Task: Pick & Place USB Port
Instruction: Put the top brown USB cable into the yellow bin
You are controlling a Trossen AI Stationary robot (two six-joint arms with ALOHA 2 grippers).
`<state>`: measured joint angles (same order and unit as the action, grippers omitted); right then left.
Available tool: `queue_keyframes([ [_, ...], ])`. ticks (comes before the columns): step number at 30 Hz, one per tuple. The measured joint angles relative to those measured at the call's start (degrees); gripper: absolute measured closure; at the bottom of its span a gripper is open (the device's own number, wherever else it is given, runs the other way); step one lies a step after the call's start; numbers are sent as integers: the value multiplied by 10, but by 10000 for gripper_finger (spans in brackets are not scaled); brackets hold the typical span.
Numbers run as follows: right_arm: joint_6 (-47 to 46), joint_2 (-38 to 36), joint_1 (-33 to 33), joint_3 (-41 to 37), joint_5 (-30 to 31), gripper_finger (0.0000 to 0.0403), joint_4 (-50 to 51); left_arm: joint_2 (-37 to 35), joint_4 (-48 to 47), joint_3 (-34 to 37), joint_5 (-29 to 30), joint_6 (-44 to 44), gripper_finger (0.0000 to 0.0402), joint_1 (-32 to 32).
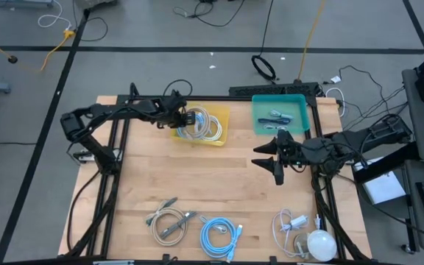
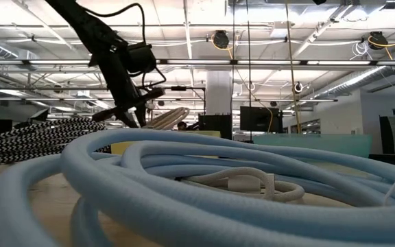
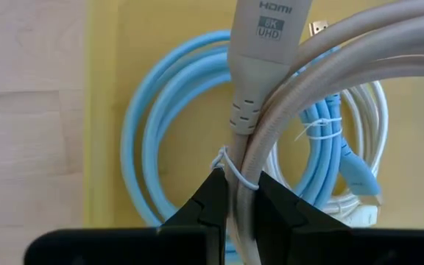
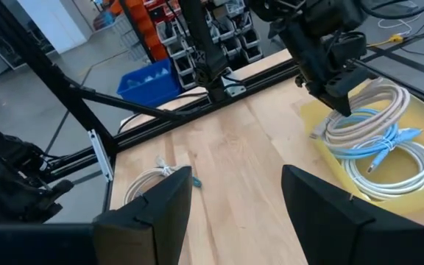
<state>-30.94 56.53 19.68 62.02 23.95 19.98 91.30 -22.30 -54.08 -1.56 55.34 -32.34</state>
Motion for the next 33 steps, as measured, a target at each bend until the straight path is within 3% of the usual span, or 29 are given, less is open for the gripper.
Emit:
queue_keyframes([
  [3, 2, 0, 0, 0, 0, 200, 0, -9, -14, -1, 13, -4, 334, 0],
  [10, 5, 0, 0, 0, -1, 200, 0, -13, -195, -64, 98, -37, 314, -5],
  [19, 15, 0, 0, 0, -2, 200, 0, -13, -198, -142, 115, -77, 311, 9],
  [33, 18, 0, -1, 0, -14, 200, 0, -5, -228, -140, 104, -109, 309, 11],
])
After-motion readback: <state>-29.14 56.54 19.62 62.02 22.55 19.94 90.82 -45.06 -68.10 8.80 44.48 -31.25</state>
